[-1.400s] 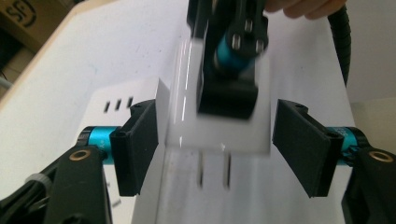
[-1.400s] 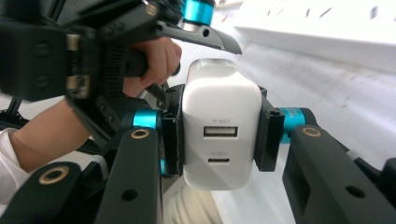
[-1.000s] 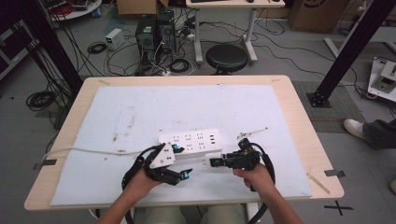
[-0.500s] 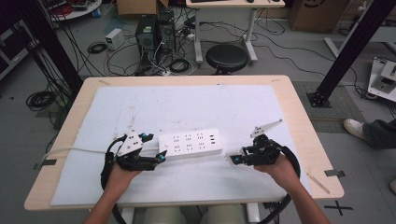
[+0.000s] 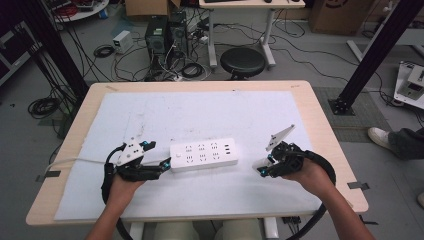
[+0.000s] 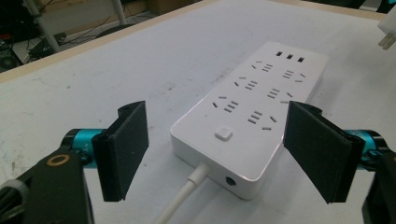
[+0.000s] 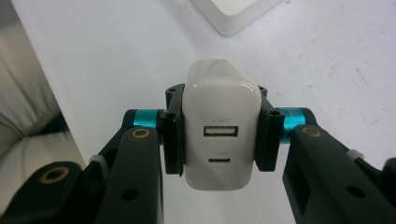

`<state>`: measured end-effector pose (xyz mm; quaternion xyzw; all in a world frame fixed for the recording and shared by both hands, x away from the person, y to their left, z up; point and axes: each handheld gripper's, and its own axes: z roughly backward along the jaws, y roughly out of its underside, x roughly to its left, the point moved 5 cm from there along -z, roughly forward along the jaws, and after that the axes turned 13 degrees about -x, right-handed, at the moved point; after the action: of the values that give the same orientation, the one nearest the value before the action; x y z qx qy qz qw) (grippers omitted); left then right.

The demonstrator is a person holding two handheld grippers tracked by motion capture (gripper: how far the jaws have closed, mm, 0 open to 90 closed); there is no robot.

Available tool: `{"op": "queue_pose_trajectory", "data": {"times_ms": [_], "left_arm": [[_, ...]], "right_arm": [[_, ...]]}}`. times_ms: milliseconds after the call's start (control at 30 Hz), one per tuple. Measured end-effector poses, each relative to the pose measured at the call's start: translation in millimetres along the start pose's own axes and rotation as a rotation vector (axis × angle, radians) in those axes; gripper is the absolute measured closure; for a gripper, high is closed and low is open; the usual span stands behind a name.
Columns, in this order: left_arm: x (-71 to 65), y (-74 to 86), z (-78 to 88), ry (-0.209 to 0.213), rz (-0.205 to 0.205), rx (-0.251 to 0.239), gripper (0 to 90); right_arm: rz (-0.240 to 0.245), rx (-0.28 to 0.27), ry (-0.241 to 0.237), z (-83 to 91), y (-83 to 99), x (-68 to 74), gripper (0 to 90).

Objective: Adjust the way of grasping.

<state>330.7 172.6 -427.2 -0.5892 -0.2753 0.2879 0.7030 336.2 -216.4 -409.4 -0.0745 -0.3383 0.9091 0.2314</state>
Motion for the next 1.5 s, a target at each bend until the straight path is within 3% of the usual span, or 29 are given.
{"op": "queue_pose_trajectory", "data": {"times_ms": [67, 200, 467, 833, 1500], "left_arm": [[1.2, 0.3, 1.0, -0.006, 0.003, -0.002, 22.4], [2.3, 0.6, 2.8, -0.009, 0.005, -0.004, 22.5], [4.8, 0.7, 5.6, -0.022, 0.015, -0.017, 22.4], [13.0, 2.3, 14.3, -0.053, 0.038, -0.04, 22.4], [15.5, 1.3, 18.2, -0.064, 0.04, -0.06, 22.5]], "right_arm": [[0.037, 0.027, 0.01, 0.9, -1.2, -1.4, 63.3], [0.055, 0.047, 0.013, 1.4, -2.3, -2.0, 63.3], [0.138, 0.103, 0.02, 1.9, -9.7, -4.4, 63.3], [0.207, 0.166, 0.039, 4.4, -22.8, -10.6, 63.3], [0.201, 0.177, 0.029, 3.0, -25.7, -10.6, 63.3]]}}
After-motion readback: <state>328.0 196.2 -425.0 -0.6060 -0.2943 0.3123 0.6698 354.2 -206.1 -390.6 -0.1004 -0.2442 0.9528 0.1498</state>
